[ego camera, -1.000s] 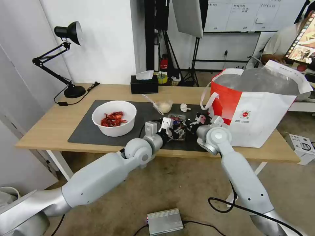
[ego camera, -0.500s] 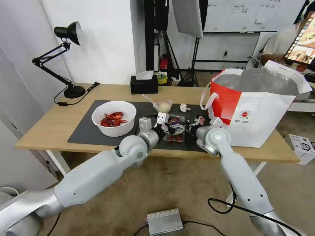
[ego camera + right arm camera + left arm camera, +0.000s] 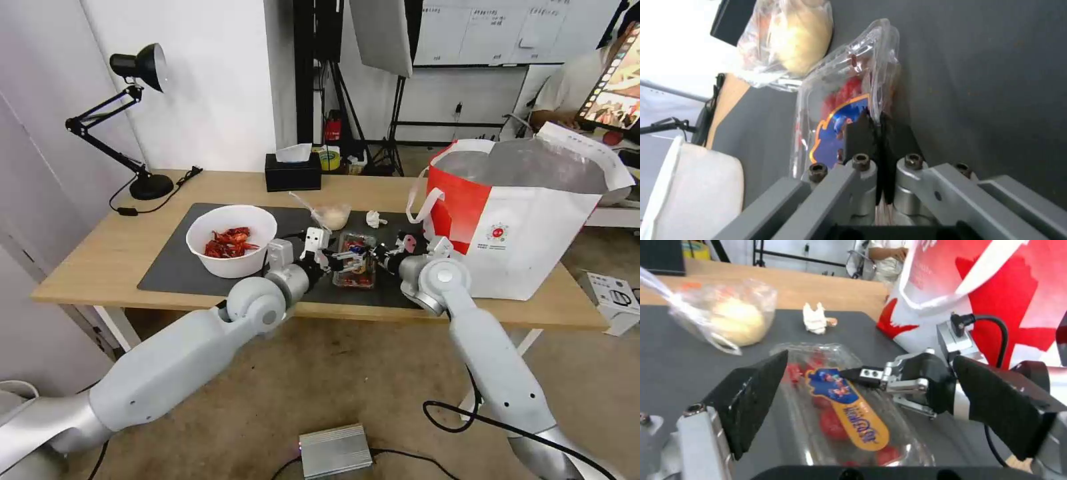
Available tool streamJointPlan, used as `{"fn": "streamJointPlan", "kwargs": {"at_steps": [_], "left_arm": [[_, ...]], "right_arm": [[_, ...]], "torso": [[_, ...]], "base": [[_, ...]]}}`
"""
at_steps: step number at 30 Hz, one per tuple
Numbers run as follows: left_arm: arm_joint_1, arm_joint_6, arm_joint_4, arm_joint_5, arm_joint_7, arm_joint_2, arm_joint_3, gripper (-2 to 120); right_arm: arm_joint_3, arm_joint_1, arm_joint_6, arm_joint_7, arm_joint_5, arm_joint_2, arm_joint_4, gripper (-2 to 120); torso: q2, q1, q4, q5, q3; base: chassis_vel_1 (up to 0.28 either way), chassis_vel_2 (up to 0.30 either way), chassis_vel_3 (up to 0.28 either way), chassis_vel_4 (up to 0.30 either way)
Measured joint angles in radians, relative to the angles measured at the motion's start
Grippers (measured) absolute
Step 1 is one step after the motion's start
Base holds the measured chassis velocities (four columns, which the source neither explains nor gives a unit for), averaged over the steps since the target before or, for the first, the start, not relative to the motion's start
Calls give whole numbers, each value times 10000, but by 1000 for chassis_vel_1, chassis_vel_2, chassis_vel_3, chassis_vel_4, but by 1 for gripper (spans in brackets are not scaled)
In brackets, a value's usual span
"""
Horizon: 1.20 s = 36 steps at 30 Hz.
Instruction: Pick up the trash from the table and place it into the takeout bag.
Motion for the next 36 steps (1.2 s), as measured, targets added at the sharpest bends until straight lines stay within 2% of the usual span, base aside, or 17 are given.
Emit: {"fn": "streamJointPlan", "kwargs": {"at_steps": [18,28,36], "left_arm": [[1330,-4,-1415,-52,-27,832,-1266,100],[2617,-34,-2405,-23,22,1589,-2483,100],[3819,-124,-2894,120,273,1968,-3538,100]], "right_arm": [[113,-117,68,-296,69,-234,772,0],[163,-176,145,-478,46,-563,1789,0],[199,-165,382,-641,-253,-858,2536,0]], "torso": [[0,0,-2,-1,0],[1,-1,-2,-2,-1],[2,-1,-2,-1,-1]], "base": [[0,0,0,0],[0,0,0,0],[0,0,0,0]]}}
